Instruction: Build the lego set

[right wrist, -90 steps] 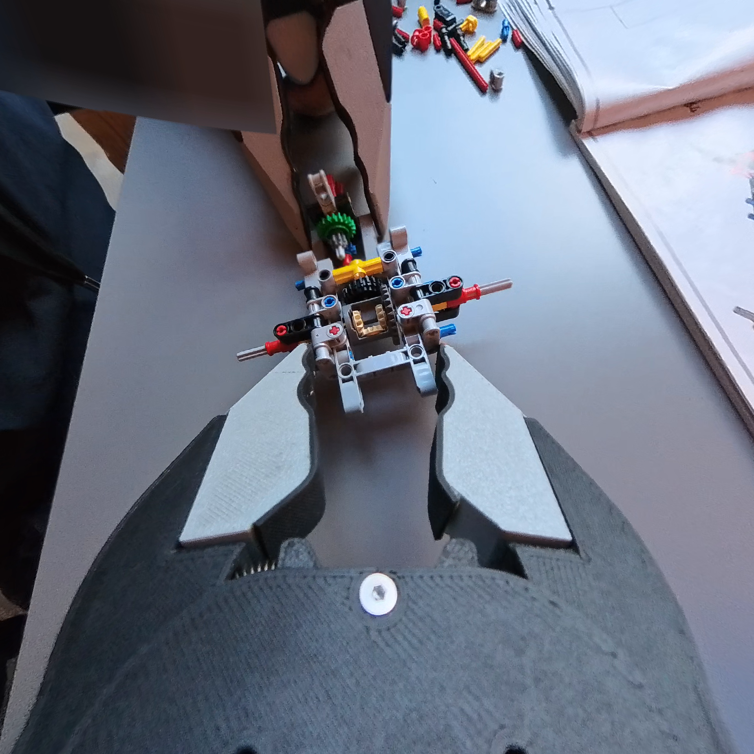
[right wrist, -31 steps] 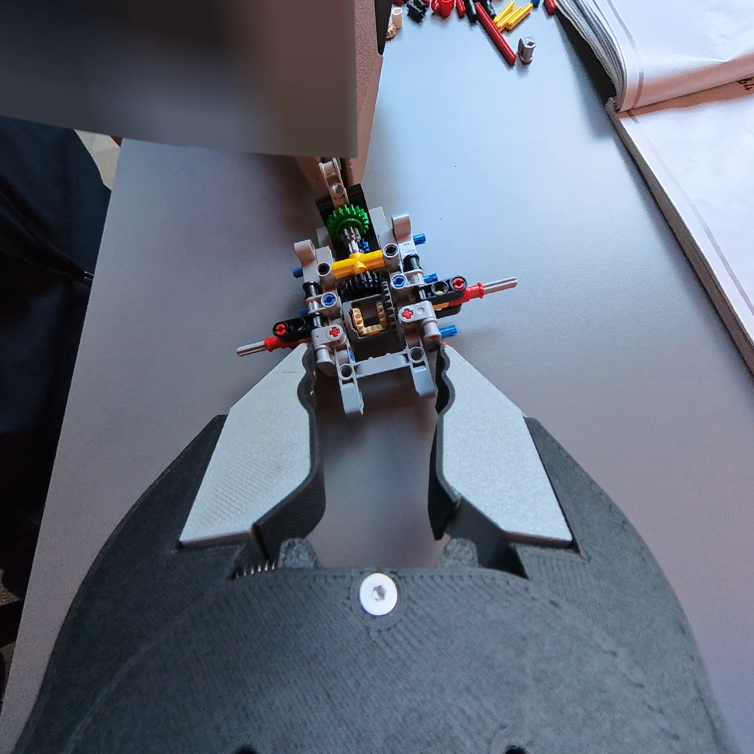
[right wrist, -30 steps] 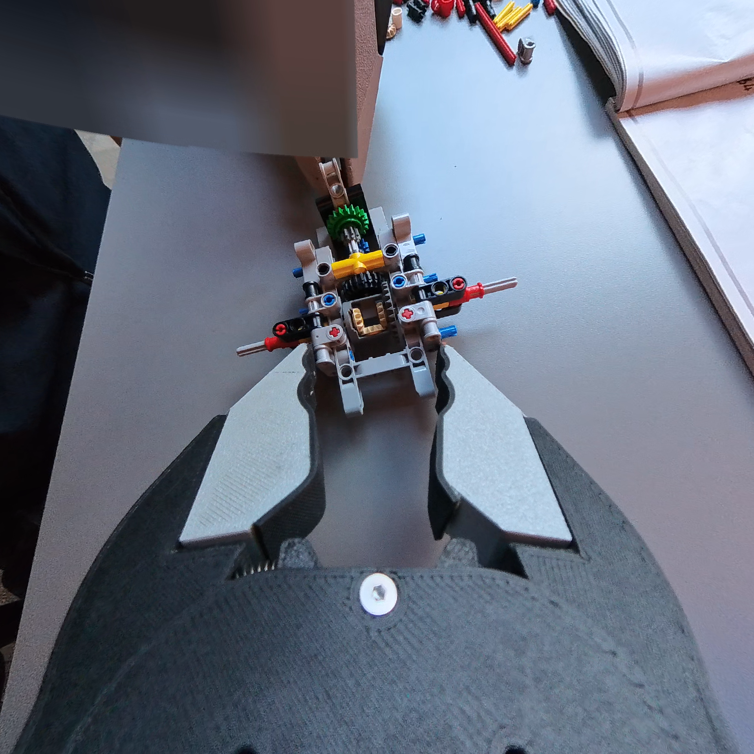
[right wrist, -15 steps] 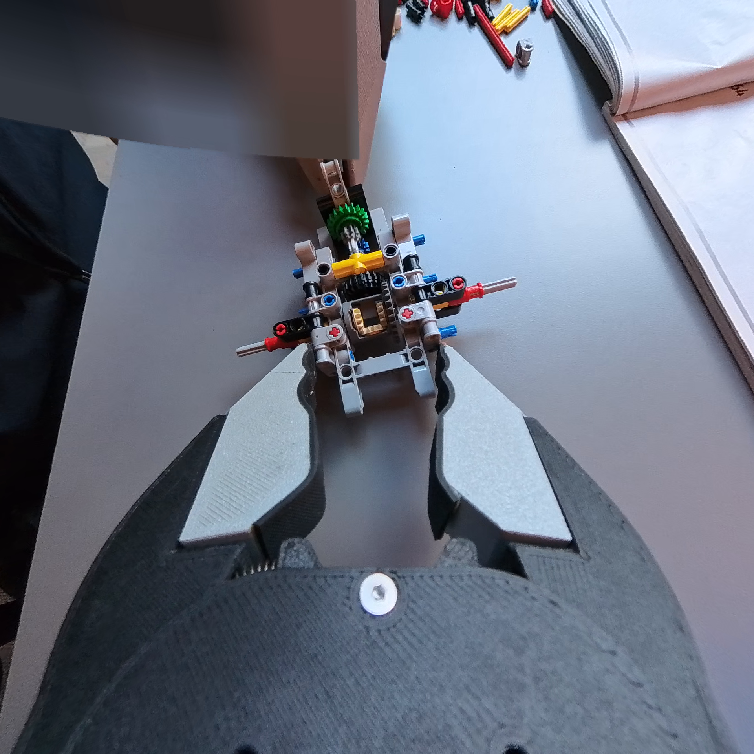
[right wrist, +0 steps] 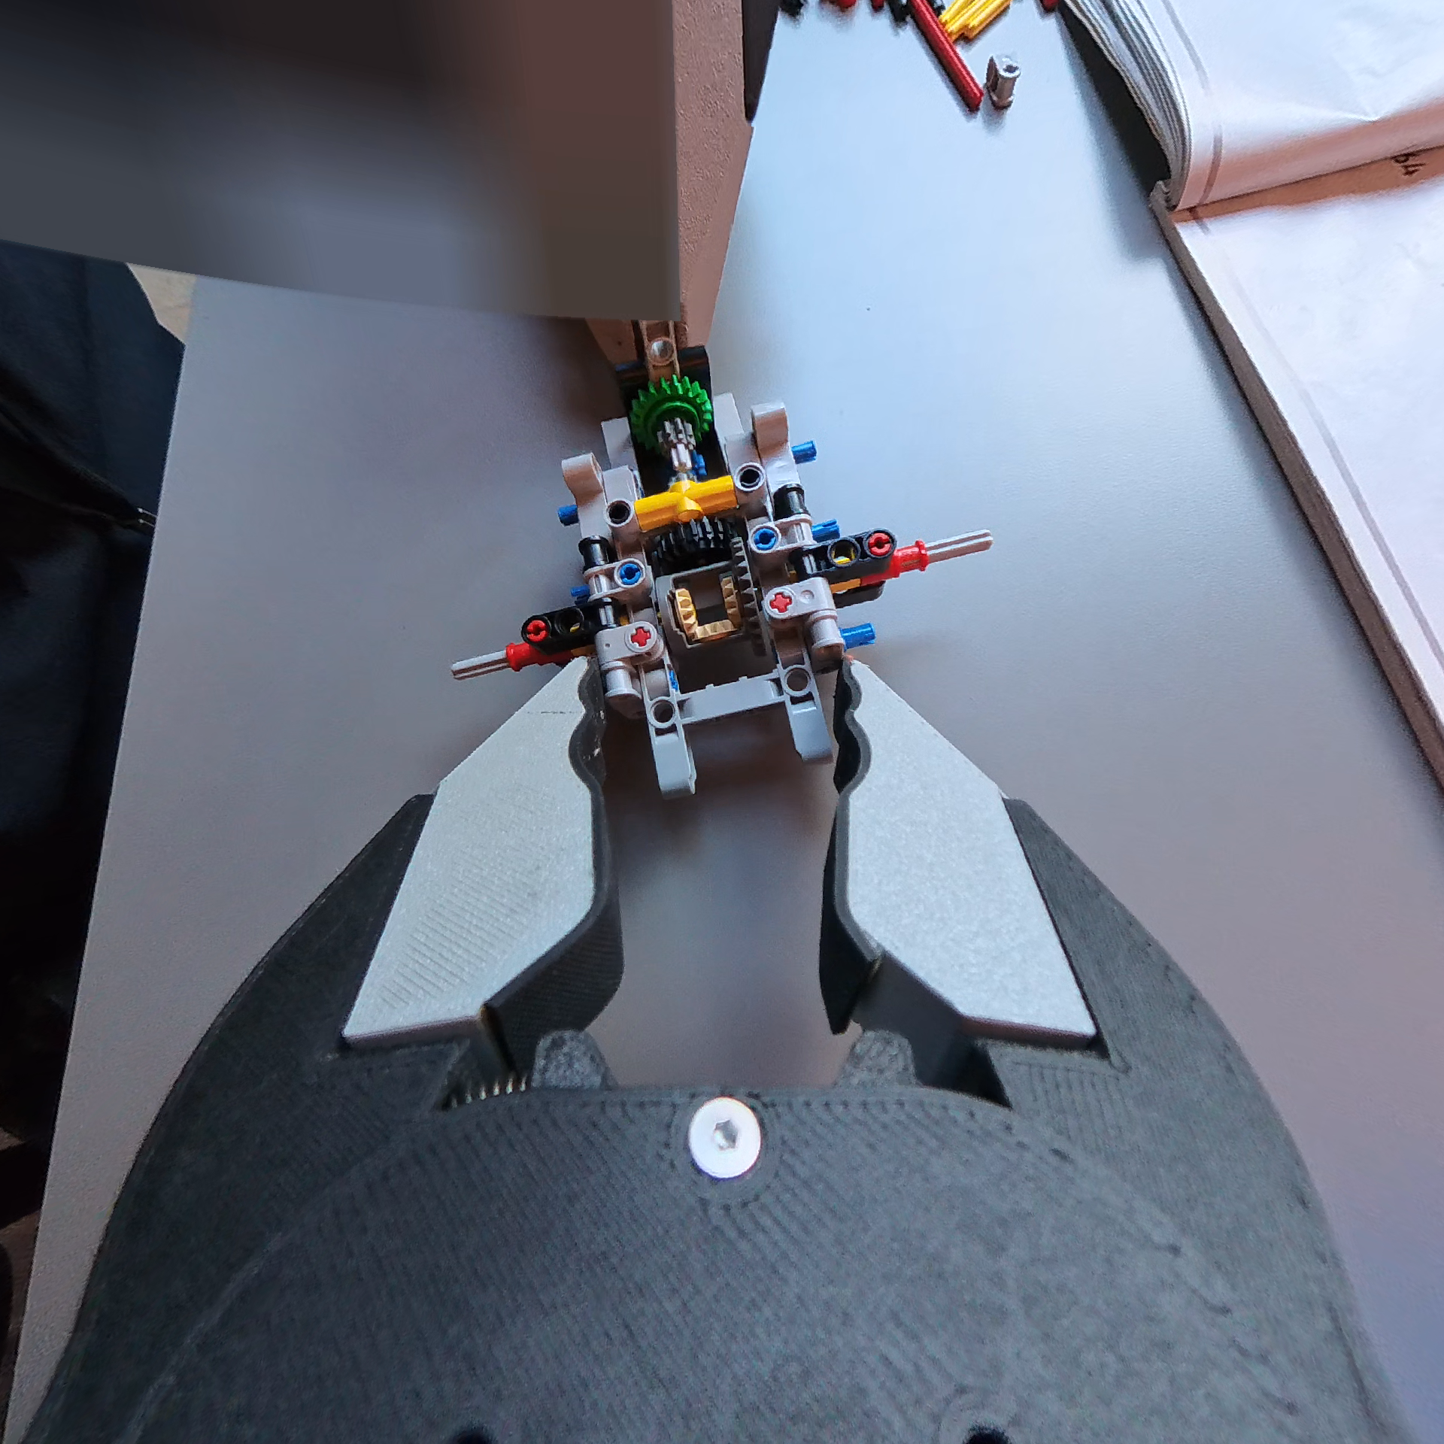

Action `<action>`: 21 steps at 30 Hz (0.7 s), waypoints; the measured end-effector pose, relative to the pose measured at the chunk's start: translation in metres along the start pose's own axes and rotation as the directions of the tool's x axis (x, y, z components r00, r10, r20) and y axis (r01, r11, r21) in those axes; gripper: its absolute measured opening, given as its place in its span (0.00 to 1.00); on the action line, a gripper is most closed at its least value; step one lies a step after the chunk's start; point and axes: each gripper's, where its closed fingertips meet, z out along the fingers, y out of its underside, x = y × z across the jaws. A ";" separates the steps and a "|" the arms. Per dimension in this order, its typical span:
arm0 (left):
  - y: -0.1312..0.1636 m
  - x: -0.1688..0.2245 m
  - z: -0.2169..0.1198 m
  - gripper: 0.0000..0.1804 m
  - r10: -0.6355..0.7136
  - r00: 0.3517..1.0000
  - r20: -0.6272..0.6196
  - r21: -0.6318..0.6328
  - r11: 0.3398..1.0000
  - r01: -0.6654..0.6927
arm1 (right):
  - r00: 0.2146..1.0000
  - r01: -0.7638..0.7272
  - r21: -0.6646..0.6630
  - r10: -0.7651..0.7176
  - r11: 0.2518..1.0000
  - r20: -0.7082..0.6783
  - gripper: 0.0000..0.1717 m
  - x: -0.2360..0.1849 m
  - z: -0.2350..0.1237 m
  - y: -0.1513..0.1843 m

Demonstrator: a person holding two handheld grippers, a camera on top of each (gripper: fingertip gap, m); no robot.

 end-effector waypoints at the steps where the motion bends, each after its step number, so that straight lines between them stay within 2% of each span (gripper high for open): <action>1: 0.002 0.000 0.001 0.02 -0.001 1.000 -0.002 -0.012 1.000 0.001 | 1.000 0.000 0.001 0.000 1.000 -0.007 0.33 0.001 -0.001 0.000; 3: 0.002 0.003 0.000 0.06 0.003 1.000 -0.018 -0.009 1.000 -0.003 | 1.000 0.000 0.001 0.000 1.000 -0.017 0.33 0.003 -0.003 0.001; 8: -0.003 -0.001 -0.001 0.31 -0.032 0.999 0.003 0.015 0.999 0.032 | 1.000 0.003 0.004 -0.003 1.000 -0.015 0.33 0.002 -0.002 0.000; 12: -0.006 -0.002 0.002 0.37 -0.022 0.999 0.034 0.012 1.000 0.022 | 1.000 0.002 0.009 -0.002 1.000 -0.011 0.33 0.002 -0.003 -0.001; 15: -0.009 -0.002 0.009 0.37 0.004 0.997 0.073 0.000 1.000 -0.004 | 1.000 -0.003 0.018 0.003 1.000 -0.005 0.33 0.002 -0.004 -0.002; 16: -0.010 -0.003 0.011 0.34 0.024 0.995 0.096 -0.008 1.000 -0.023 | 1.000 -0.004 0.019 0.004 1.000 -0.004 0.33 0.002 -0.004 -0.002; 18: -0.010 -0.003 0.013 0.23 0.074 0.990 0.121 -0.021 0.997 -0.072 | 1.000 -0.004 0.019 0.004 1.000 -0.004 0.33 0.002 -0.004 -0.002; 21: -0.009 -0.002 0.012 0.22 0.074 0.991 0.109 -0.022 0.997 -0.072 | 1.000 -0.007 0.018 0.007 1.000 -0.007 0.33 0.003 -0.006 0.000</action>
